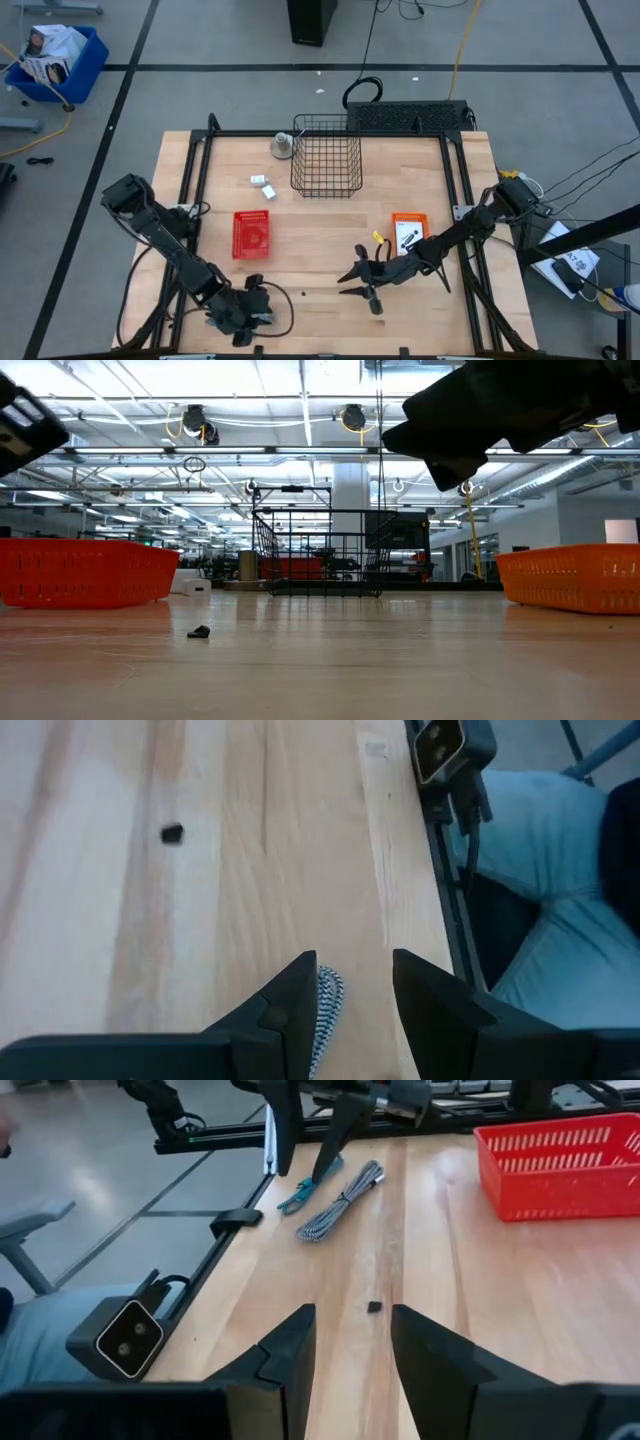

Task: Pick and place items into bin
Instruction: Put the black charger cable into the red bin

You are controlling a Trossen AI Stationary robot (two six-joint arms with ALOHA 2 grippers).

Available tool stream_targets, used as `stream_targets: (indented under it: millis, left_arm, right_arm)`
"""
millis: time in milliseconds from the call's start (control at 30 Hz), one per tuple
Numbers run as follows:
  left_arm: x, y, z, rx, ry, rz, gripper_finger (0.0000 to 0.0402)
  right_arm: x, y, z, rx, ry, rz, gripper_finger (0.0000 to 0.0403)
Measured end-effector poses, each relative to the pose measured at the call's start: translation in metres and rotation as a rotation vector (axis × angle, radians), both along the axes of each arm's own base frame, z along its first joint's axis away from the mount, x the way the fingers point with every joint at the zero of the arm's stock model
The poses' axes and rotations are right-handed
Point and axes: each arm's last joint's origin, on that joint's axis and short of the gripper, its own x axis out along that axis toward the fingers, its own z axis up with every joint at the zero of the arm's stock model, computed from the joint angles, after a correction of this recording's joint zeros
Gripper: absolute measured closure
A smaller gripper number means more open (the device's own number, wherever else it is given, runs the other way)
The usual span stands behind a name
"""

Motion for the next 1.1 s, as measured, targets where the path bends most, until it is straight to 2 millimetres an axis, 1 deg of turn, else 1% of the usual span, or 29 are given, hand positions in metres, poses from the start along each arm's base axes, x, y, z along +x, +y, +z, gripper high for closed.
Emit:
stream_targets:
  millis: [133, 333, 467, 667, 767, 833, 933, 1000, 1100]
  left_arm:
    - [0.004, -0.004, -0.014, -0.010, 0.035, -0.005, 0.0266]
    - [0.006, -0.008, -0.024, -0.035, 0.067, 0.031, 0.0259]
    - [0.004, -0.009, -0.031, -0.060, 0.114, 0.065, 0.0232]
    - [0.007, -0.009, -0.043, -0.020, 0.131, 0.065, 0.0177]
    - [0.008, -0.009, -0.048, 0.004, 0.135, 0.058, 0.0162]
    - [0.009, -0.008, -0.052, 0.022, 0.136, 0.064, 0.0162]
    - [0.011, -0.007, -0.060, 0.054, 0.152, 0.069, 0.0172]
    - [0.012, -0.006, -0.065, 0.065, 0.164, 0.074, 0.0185]
    - [0.014, -0.003, -0.066, 0.067, 0.166, 0.084, 0.0220]
  right_arm:
    - [0.000, 0.000, -0.001, 0.009, 0.008, -0.002, 0.0277]
    - [-0.001, 0.000, -0.003, 0.017, 0.031, -0.009, 0.0277]
    - [-0.001, 0.000, -0.003, 0.030, 0.037, -0.014, 0.0277]
    - [-0.001, 0.000, -0.003, 0.030, 0.038, -0.014, 0.0277]
    - [-0.001, 0.000, -0.003, 0.030, 0.038, -0.014, 0.0277]
    - [-0.001, 0.000, -0.003, 0.030, 0.038, -0.014, 0.0277]
    - [-0.001, 0.000, -0.003, 0.030, 0.037, -0.014, 0.0277]
    - [-0.001, 0.000, -0.003, 0.030, 0.038, -0.014, 0.0277]
    - [-0.001, 0.000, -0.003, 0.030, 0.038, -0.014, 0.0277]
